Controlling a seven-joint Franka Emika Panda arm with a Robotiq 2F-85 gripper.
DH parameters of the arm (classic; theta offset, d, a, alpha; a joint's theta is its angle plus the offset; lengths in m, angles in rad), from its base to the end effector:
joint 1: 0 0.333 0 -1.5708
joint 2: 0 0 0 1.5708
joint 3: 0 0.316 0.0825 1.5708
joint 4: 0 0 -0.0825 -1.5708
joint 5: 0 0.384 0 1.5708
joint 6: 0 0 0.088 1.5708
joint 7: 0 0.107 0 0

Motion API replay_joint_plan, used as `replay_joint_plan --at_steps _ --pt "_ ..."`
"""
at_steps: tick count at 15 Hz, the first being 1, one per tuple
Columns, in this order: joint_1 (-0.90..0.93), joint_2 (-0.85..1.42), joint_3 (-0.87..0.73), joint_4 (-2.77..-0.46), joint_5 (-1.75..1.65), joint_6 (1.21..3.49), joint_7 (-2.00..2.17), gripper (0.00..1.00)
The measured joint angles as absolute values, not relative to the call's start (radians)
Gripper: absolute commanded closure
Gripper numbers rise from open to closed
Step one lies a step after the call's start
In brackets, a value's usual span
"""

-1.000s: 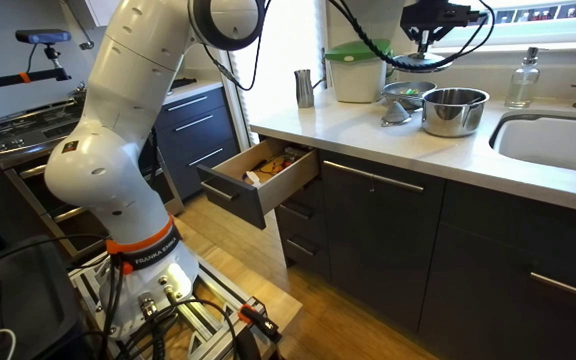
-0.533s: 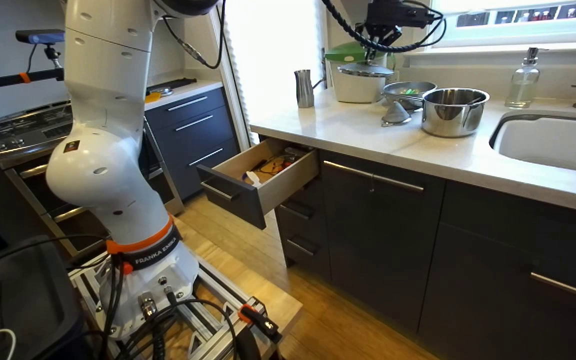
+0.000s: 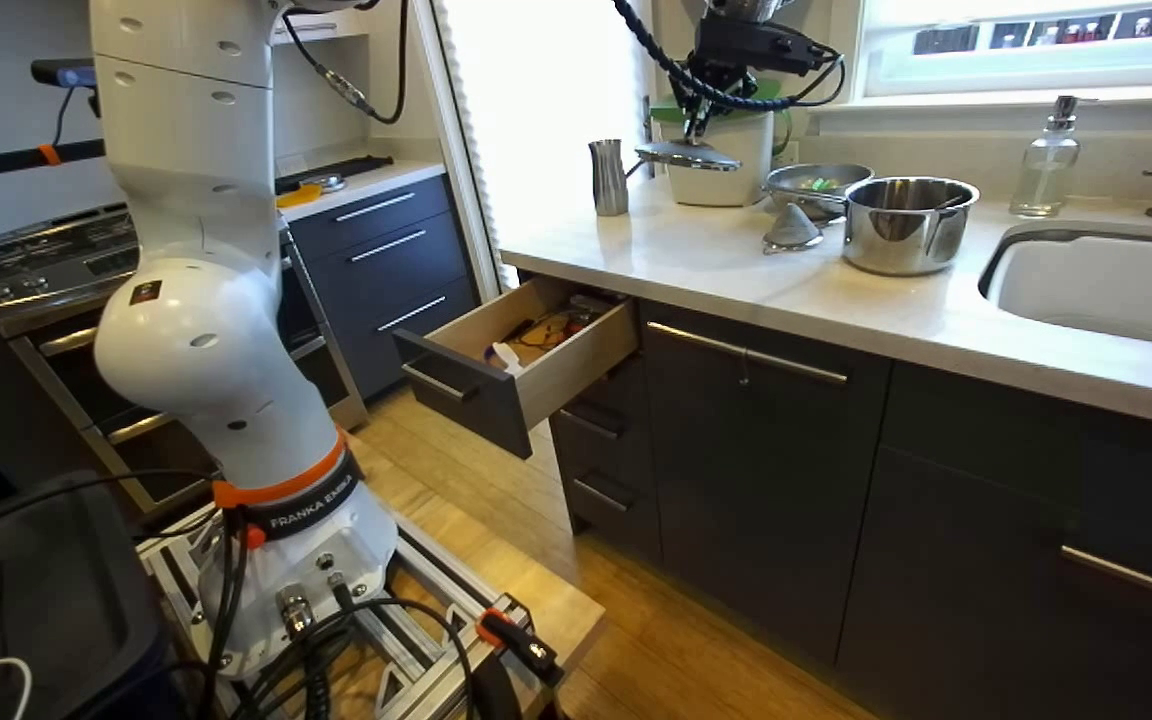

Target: Take the lid off the pot and put it in the open drawer

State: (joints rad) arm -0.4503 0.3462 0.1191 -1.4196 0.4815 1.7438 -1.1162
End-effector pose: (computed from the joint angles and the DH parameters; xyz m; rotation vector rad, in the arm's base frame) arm 0.6386 -0.1879 0.5130 -2.5493 -0.9143 -0.4510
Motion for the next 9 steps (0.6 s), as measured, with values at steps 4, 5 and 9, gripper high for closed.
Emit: replay_joint_plan --at_steps 4,5,9 --pt "-0.357 0.346 0.08 -1.459 0.454 1.742 -1.147 0.96" --pt "-0.325 0.343 0.081 -1.482 0.438 1.74 -1.158 0.96" --pt "-0.196 0.325 0.09 -1.597 0.371 1.731 -1.208 0.96"
